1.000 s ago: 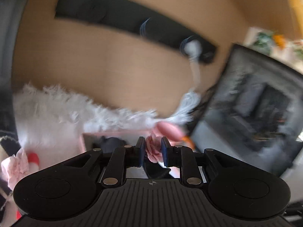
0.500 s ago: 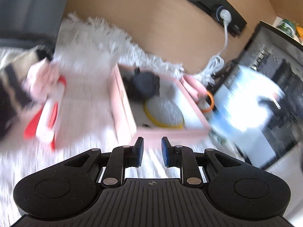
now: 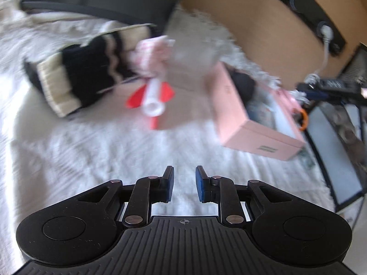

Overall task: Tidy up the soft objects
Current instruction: 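Lower the blue packet into the pink box and open the right gripper, then grasp the red-and-white foam rocket with the left gripper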

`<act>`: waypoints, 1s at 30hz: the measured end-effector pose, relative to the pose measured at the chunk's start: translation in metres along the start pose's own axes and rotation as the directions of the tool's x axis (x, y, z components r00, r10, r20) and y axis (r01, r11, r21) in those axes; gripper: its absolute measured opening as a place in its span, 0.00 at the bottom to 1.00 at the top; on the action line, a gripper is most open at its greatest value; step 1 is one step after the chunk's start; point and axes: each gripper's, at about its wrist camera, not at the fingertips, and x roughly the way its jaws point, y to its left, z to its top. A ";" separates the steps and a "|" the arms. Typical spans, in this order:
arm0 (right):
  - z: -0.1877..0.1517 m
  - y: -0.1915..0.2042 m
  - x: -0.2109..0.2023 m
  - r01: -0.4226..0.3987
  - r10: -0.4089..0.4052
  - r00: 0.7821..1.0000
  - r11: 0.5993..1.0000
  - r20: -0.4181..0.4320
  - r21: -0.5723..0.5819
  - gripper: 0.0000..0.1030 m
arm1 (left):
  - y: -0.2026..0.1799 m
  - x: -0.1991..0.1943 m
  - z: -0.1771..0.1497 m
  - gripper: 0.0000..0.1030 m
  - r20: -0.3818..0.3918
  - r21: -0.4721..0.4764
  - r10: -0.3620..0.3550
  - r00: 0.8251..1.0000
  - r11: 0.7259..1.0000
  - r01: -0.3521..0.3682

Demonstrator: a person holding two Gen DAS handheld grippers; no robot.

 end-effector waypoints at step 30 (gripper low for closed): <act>0.007 0.230 0.147 -0.242 0.234 0.968 0.966 -0.089 -0.089 0.20 | 0.084 -0.087 -0.067 0.22 0.044 -0.241 0.182 0.982 0.956 -0.166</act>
